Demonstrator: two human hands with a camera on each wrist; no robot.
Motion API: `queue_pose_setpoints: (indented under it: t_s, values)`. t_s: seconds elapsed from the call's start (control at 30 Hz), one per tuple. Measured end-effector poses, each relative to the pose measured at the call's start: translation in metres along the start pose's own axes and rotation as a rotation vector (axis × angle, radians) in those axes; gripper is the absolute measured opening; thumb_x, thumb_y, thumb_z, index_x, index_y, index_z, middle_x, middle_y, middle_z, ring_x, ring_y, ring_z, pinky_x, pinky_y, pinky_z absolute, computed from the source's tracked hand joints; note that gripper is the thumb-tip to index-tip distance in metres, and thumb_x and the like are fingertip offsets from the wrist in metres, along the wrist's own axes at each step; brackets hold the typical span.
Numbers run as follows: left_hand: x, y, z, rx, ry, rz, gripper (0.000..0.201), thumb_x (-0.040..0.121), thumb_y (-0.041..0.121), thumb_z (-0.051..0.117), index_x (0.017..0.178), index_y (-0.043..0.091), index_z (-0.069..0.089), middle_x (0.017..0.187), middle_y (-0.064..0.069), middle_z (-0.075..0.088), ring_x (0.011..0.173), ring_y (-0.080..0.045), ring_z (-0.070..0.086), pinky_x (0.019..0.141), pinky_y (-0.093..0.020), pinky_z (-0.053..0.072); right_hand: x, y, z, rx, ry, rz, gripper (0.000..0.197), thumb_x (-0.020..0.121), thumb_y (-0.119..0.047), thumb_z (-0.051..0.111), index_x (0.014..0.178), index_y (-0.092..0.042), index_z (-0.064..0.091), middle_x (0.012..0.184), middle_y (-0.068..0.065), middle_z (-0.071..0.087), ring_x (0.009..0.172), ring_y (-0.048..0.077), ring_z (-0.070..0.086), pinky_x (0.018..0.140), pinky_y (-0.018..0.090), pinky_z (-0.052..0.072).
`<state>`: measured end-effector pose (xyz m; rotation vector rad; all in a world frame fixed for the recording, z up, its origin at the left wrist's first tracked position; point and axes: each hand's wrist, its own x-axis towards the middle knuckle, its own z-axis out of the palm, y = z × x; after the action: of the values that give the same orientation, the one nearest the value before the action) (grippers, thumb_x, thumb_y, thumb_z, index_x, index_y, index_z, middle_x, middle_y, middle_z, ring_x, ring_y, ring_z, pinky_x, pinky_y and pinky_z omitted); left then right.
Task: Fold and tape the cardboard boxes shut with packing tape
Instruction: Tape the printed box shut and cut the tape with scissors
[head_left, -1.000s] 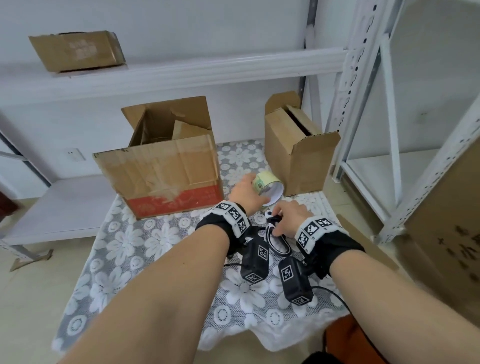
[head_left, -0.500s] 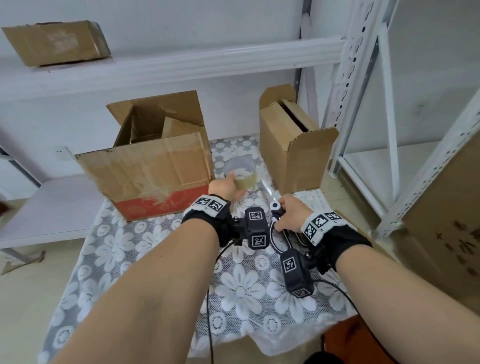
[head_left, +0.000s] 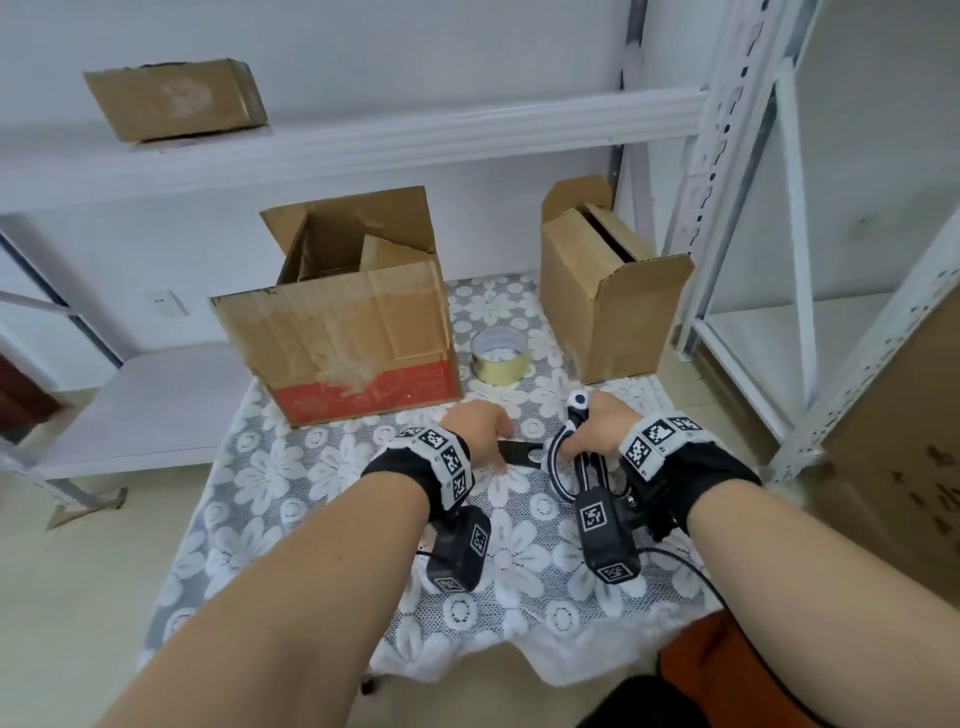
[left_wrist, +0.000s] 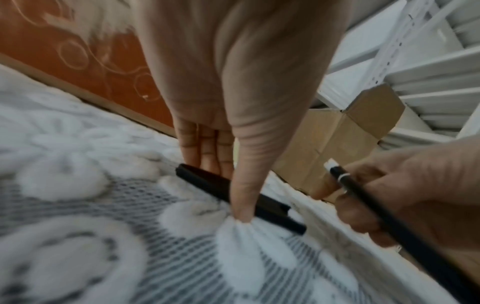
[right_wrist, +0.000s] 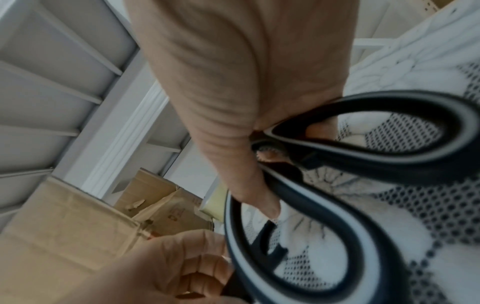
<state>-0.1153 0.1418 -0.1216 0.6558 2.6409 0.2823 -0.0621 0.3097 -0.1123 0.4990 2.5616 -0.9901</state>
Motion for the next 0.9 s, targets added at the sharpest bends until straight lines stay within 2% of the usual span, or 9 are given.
queue_pose_setpoints:
  t_s: [0.1, 0.2, 0.27, 0.33, 0.4, 0.5, 0.63, 0.73, 0.9]
  values:
    - [-0.01, -0.002, 0.004, 0.03, 0.043, 0.014, 0.038, 0.085, 0.022, 0.074, 0.119, 0.01, 0.064, 0.117, -0.007, 0.066, 0.107, -0.024, 0.061, 0.09, -0.03, 0.048, -0.006, -0.004, 0.003, -0.056, 0.005, -0.063, 0.044, 0.071, -0.015, 0.074, 0.106, -0.005, 0.051, 0.105, 0.015, 0.063, 0.092, 0.027, 0.063, 0.083, 0.04, 0.055]
    - [-0.019, -0.008, 0.004, -0.082, 0.076, -0.027, 0.034, 0.086, 0.025, 0.072, 0.114, 0.007, 0.065, 0.106, -0.008, 0.068, 0.095, -0.022, 0.064, 0.079, -0.028, 0.051, -0.017, -0.01, 0.004, -0.104, 0.008, -0.118, 0.032, 0.082, -0.01, 0.061, 0.111, -0.006, 0.046, 0.103, 0.012, 0.06, 0.091, 0.025, 0.059, 0.072, 0.03, 0.051]
    - [-0.026, -0.017, 0.002, -0.342, 0.113, -0.065, 0.034, 0.086, 0.024, 0.072, 0.115, 0.01, 0.062, 0.092, -0.004, 0.067, 0.074, -0.015, 0.064, 0.059, -0.021, 0.051, -0.022, -0.013, 0.008, -0.16, 0.02, -0.164, 0.038, 0.088, -0.009, 0.054, 0.123, -0.007, 0.04, 0.103, 0.012, 0.056, 0.093, 0.026, 0.056, 0.069, 0.028, 0.045]
    - [-0.033, -0.028, -0.001, -0.676, 0.107, -0.084, 0.031, 0.089, 0.02, 0.069, 0.117, 0.014, 0.058, 0.074, -0.002, 0.061, 0.055, -0.011, 0.055, 0.045, -0.016, 0.044, -0.027, -0.015, 0.012, -0.214, 0.036, -0.217, 0.046, 0.09, -0.008, 0.049, 0.135, -0.012, 0.036, 0.113, 0.013, 0.057, 0.099, 0.028, 0.056, 0.077, 0.031, 0.045]
    - [-0.043, -0.036, -0.005, -0.939, 0.119, -0.114, 0.022, 0.095, 0.011, 0.06, 0.116, 0.013, 0.06, 0.067, -0.003, 0.053, 0.051, -0.011, 0.047, 0.043, -0.017, 0.042, -0.032, -0.02, 0.017, -0.248, 0.044, -0.262, 0.049, 0.09, -0.007, 0.049, 0.136, -0.019, 0.037, 0.119, 0.011, 0.058, 0.1, 0.027, 0.056, 0.08, 0.031, 0.045]
    - [-0.053, -0.048, -0.009, -1.242, 0.177, -0.188, 0.01, 0.099, 0.008, 0.052, 0.103, 0.006, 0.061, 0.071, -0.005, 0.051, 0.054, -0.011, 0.049, 0.046, -0.018, 0.045, -0.036, -0.027, 0.024, -0.282, 0.037, -0.323, 0.056, 0.086, -0.006, 0.053, 0.136, -0.027, 0.041, 0.122, 0.005, 0.058, 0.109, 0.027, 0.056, 0.092, 0.035, 0.048]
    - [-0.062, -0.07, -0.012, -1.611, 0.395, -0.298, 0.004, 0.09, 0.002, 0.065, 0.093, -0.001, 0.065, 0.069, -0.007, 0.062, 0.058, -0.012, 0.058, 0.052, -0.018, 0.054, -0.042, -0.039, 0.034, -0.314, -0.009, -0.394, 0.054, 0.085, -0.003, 0.055, 0.135, -0.02, 0.045, 0.122, 0.005, 0.057, 0.11, 0.026, 0.056, 0.087, 0.028, 0.045]
    - [-0.069, -0.085, -0.013, -1.775, 0.556, -0.422, 0.014, 0.08, 0.006, 0.077, 0.079, 0.008, 0.063, 0.059, -0.002, 0.06, 0.049, -0.009, 0.054, 0.046, -0.018, 0.05, -0.044, -0.045, 0.04, -0.321, -0.024, -0.45, 0.056, 0.082, -0.001, 0.06, 0.134, -0.02, 0.048, 0.121, 0.004, 0.058, 0.109, 0.025, 0.056, 0.091, 0.033, 0.047]
    - [-0.075, -0.096, -0.01, -2.01, 0.575, -0.473, 0.014, 0.086, 0.011, 0.072, 0.083, 0.007, 0.059, 0.069, -0.004, 0.055, 0.054, -0.011, 0.051, 0.054, -0.025, 0.05, -0.045, -0.049, 0.041, -0.289, 0.014, -0.469, 0.068, 0.079, 0.002, 0.063, 0.138, -0.026, 0.044, 0.122, 0.001, 0.059, 0.109, 0.022, 0.057, 0.092, 0.034, 0.049]
